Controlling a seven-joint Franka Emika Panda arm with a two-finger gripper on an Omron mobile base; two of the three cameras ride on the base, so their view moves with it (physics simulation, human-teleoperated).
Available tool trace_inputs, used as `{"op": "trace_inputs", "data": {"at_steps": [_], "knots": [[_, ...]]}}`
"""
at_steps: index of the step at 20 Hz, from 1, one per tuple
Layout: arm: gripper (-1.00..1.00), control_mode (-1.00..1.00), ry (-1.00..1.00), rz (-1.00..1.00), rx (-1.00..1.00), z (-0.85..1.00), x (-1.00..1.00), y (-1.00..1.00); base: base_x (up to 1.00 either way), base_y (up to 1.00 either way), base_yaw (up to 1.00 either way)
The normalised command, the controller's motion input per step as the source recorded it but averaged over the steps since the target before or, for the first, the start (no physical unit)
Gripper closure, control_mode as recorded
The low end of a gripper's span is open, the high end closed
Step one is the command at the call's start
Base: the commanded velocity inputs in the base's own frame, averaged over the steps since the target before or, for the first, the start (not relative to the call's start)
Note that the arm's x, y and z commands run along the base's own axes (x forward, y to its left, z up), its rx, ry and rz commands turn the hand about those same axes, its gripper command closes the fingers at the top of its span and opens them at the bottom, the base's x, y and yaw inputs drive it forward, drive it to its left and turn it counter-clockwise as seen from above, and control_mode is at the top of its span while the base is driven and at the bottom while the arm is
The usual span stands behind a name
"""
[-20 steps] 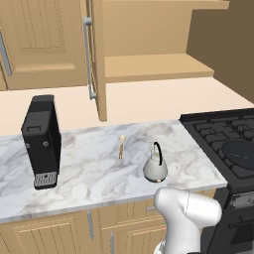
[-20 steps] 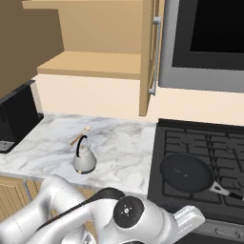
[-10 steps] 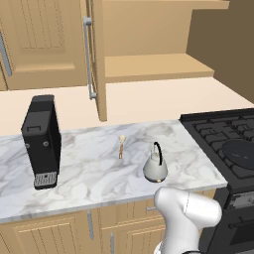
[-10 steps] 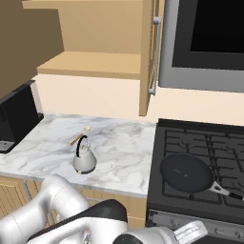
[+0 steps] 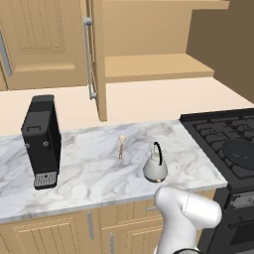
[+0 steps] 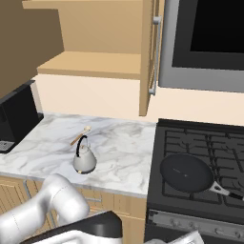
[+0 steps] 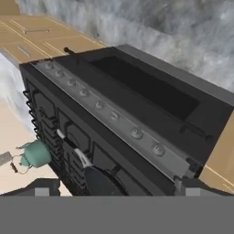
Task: Pick the pan from the cabinet and place it on the stove. Then turn on the stove burner for the pan.
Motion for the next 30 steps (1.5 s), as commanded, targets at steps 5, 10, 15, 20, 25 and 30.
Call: {"op": "trace_inputs", "data": {"at_steps": [5,10,15,20,25,30], "knots": [[-1.0,-1.0,-0.32,0.17,0.16,-0.04,-0.06,0.0,0.0,0.0,0.0],[-1.0,-1.0,-0.2,0.16,0.13,0.0,0.0,0.0,0.0,0.0,0.0],[-1.0,-1.0,-0.09,0.08,0.09,0.0,0.06,0.0,0.0,0.0,0.0],[-1.0,-1.0,-0.06,0.05,0.08,0.0,0.04,0.0,0.0,0.0,0.0],[-1.0,-1.0,-0.11,0.01,0.08,0.0,0.0,0.05,0.0,0.0,0.0],[-1.0,-1.0,-0.14,-0.03,0.02,0.0,-0.03,0.7,0.0,0.0,0.0]]}}
